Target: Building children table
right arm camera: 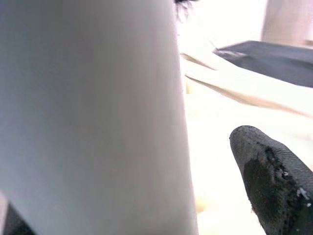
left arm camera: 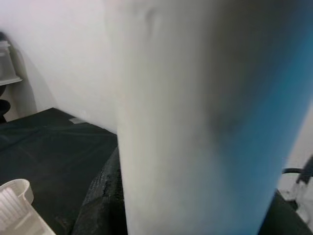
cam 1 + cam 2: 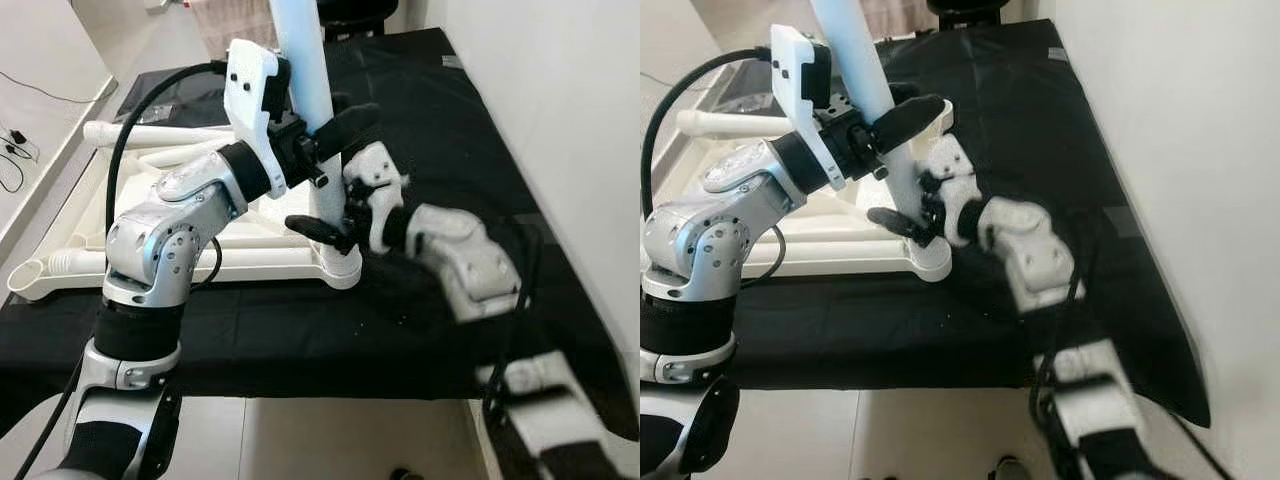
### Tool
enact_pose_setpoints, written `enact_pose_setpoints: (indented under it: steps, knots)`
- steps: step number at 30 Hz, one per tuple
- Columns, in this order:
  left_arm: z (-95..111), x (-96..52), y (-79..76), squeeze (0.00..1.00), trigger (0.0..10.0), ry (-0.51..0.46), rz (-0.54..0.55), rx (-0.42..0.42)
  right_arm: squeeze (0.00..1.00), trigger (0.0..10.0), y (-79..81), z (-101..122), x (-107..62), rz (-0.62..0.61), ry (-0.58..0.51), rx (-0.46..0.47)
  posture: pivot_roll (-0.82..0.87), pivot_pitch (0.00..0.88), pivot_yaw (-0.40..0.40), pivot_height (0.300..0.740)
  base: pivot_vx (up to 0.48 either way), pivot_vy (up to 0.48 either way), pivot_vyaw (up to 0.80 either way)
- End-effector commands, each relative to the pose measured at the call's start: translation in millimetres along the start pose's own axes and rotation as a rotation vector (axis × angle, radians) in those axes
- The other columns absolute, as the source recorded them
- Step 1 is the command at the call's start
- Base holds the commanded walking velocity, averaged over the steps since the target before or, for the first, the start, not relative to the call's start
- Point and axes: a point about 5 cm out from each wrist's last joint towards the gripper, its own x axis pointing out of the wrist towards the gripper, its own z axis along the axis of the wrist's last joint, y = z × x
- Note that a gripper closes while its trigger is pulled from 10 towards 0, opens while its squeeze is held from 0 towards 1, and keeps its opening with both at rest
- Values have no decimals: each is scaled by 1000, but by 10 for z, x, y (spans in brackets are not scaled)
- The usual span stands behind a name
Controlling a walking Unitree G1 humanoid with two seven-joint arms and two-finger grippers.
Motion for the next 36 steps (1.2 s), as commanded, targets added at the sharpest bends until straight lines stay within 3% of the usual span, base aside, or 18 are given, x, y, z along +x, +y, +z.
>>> enact_pose_setpoints:
  steps: [1,2,7,11,19,20,22,23,24,26,28,29,30,31,32,34,36]
  knots:
    - [-48,16,-100,0,0,22,-59,-17,0,8471,87,-9,116,135,-1,13,35,226,127,740,0,0,0]
    - [-46,15,-104,0,0,24,-62,-17,0,0,90,4,132,171,-1,14,39,231,129,740,0,0,0]
    - [-49,9,-101,0,0,31,-66,-20,0,0,117,4,191,298,16,-7,44,235,130,740,0,0,0]
    - [-62,5,-105,0,0,34,-67,-22,0,0,115,-24,239,323,25,-7,43,237,131,740,0,0,0]
    - [-75,9,-111,0,0,37,-69,-26,0,0,34,-79,253,252,45,-1,37,240,133,740,0,0,0]
    - [-79,9,-113,0,1137,39,-69,-25,0,0,8,-85,240,221,44,0,29,243,131,740,0,0,0]
    - [-82,10,-113,0,1137,41,-68,-23,0,0,-12,-91,230,198,44,0,29,243,131,740,0,0,0]
    - [-88,11,-115,0,10000,44,-66,-13,0,0,-28,-100,209,162,40,4,23,247,126,740,0,0,0]
    - [-97,7,-115,1000,10000,42,-63,-28,0,0,-24,-142,182,114,45,0,19,249,122,740,0,0,0]
    - [-101,5,-116,1000,10000,39,-62,-40,0,0,-16,-170,164,85,49,-3,17,251,121,740,0,0,0]
    - [-89,7,-124,1000,10000,37,-50,-23,0,0,90,-304,110,4,77,-4,18,259,115,740,0,0,0]
    - [-85,8,-128,0,10000,43,-47,-9,0,0,161,-509,96,-245,157,6,19,265,103,740,0,0,0]
    - [-85,8,-128,0,10000,43,-47,-9,0,0,161,-509,96,-245,157,6,19,265,103,740,0,0,0]
    - [-79,9,-128,0,10000,46,-42,-4,0,0,362,-743,34,-433,231,49,23,271,98,740,0,0,0]
    - [-79,9,-128,0,10000,46,-42,-4,0,0,362,-743,34,-433,231,49,23,271,98,740,0,0,0]
    - [-70,8,-108,0,10000,47,-38,-7,0,0,688,-981,1,-592,288,180,19,278,123,740,0,0,0]
    - [-70,10,-105,0,10000,46,-39,-9,0,0,738,-963,60,-583,268,205,11,267,128,740,0,0,0]
